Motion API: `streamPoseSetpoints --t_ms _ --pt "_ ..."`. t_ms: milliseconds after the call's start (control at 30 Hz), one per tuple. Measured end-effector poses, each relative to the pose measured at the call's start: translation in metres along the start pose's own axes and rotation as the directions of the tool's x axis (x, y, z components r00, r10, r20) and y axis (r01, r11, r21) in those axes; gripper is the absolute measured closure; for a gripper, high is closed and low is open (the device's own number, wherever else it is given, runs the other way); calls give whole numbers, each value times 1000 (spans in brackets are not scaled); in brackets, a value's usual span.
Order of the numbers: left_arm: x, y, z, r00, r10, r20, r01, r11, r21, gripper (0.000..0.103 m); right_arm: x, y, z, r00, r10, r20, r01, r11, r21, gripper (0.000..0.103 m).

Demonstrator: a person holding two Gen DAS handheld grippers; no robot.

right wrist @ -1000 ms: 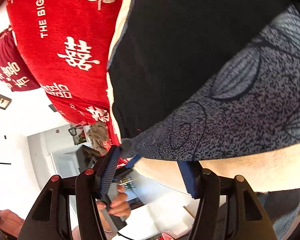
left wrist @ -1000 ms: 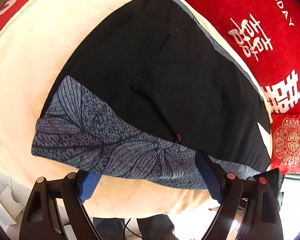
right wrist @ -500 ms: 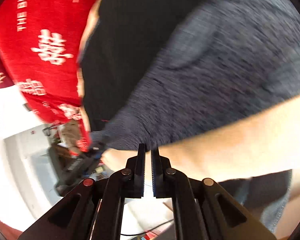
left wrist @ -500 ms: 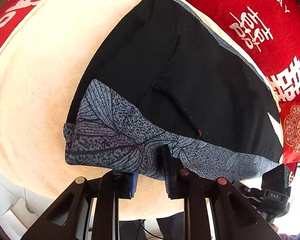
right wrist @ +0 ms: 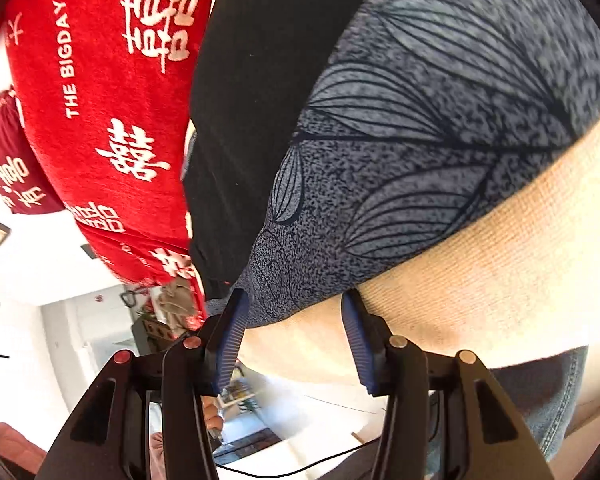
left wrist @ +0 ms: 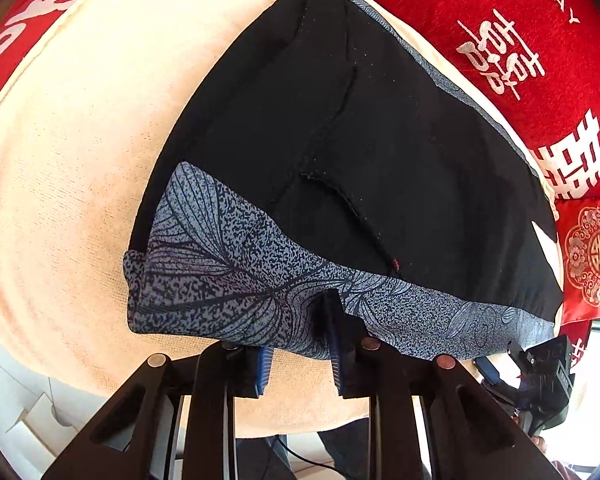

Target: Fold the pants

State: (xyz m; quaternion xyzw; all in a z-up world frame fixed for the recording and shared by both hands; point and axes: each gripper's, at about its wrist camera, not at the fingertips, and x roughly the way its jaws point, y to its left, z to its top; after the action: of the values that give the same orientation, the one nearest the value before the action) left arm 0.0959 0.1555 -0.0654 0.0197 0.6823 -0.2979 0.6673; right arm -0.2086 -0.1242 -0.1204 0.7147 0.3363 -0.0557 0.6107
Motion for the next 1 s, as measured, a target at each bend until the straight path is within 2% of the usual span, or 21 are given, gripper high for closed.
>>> streamPoseSetpoints --t_ms 133,167,200,267,400,567,667,767,867,933,1000 --pt "0 3 0 1000 -27 10 27 999 -21 78 10 3 12 997 83 8 -83 996 30 53" --pt "-1 5 0 999 -38 10 38 999 -29 78 11 0 15 995 103 8 -103 993 56 70" --pt "-3 8 0 998 -56 11 57 997 -51 78 11 -2 17 994 111 8 -111 989 96 96" --pt "-9 14 1 996 -85 19 86 990 -107 78 9 1 18 997 82 -9 -81 989 123 95" --pt "-33 1 9 996 -73 48 77 992 -97 78 -2 51 27 998 15 -59 -15 1000 2 95" --pt "-67 -27 36 990 -85 110 96 990 -103 78 -8 122 62 994 -32 -103 15 987 -159 95" --pt "-80 -48 69 980 -98 173 113 990 -79 78 -2 160 97 990 -58 -127 24 968 -251 95" --pt "-79 -70 119 965 -104 242 112 993 -21 78 12 188 144 987 -83 -140 37 952 -305 95" --pt "-66 -84 163 956 -92 279 93 996 12 78 35 200 194 983 -122 -139 72 943 -324 93" --pt "-45 -91 196 954 -72 291 71 997 16 78 56 197 226 976 -165 -145 112 942 -318 92" --pt "-27 -95 215 952 -48 304 44 999 19 78 80 191 257 967 -207 -152 151 937 -314 92"
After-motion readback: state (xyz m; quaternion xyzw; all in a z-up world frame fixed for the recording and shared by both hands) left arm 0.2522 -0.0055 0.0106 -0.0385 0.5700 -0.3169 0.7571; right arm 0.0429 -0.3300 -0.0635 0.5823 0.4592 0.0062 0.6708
